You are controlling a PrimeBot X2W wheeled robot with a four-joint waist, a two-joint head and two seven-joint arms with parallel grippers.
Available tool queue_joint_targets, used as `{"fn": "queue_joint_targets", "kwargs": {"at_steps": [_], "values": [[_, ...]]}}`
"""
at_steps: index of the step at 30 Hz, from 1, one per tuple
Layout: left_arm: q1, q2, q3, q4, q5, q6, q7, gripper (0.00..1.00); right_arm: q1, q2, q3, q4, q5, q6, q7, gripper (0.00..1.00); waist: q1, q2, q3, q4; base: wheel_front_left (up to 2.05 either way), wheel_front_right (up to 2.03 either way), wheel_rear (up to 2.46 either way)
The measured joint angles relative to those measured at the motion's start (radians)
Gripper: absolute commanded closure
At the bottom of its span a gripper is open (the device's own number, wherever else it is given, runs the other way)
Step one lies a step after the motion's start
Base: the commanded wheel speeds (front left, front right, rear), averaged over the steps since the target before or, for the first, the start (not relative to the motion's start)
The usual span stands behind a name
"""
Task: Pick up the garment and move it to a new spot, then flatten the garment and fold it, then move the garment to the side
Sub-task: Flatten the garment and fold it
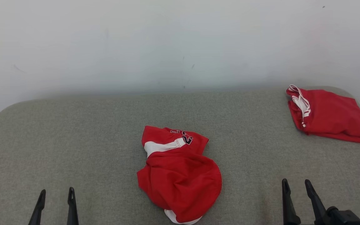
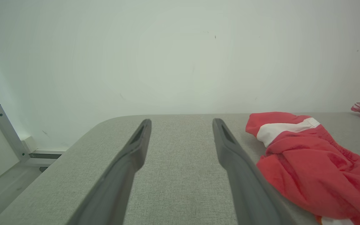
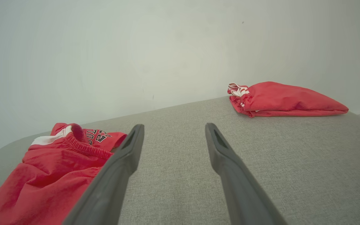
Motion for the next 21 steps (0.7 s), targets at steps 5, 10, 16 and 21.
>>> {"fn": "queue_joint_targets", "kwargs": {"at_steps": [5,10,16,21], "values": [[0.002,0.0,0.0,0.014,0.018,-0.003,0.0,0.0,0.008,0.0,0.012,0.002,-0.016,0.0,0.0,0.0,0.0,-0.0001,-0.005,-0.002,0.0,0.0,0.0],[0.001,0.003,-0.01,0.024,0.031,-0.011,0.0,0.0,0.009,0.0,0.019,-0.012,-0.041,0.0,-0.001,0.0,0.0,0.0,-0.009,-0.006,0.0,0.0,0.0],[-0.002,0.011,-0.021,0.024,0.036,-0.01,0.01,0.0,0.012,0.0,0.037,-0.018,-0.055,0.0,0.0,0.0,0.0,0.0,-0.014,-0.009,0.0,0.0,0.0],[-0.003,0.011,-0.017,0.024,0.029,-0.006,0.01,0.0,0.014,0.0,0.052,-0.017,-0.05,0.0,0.0,0.0,0.0,0.0,-0.017,-0.012,0.0,0.0,0.0]]}}
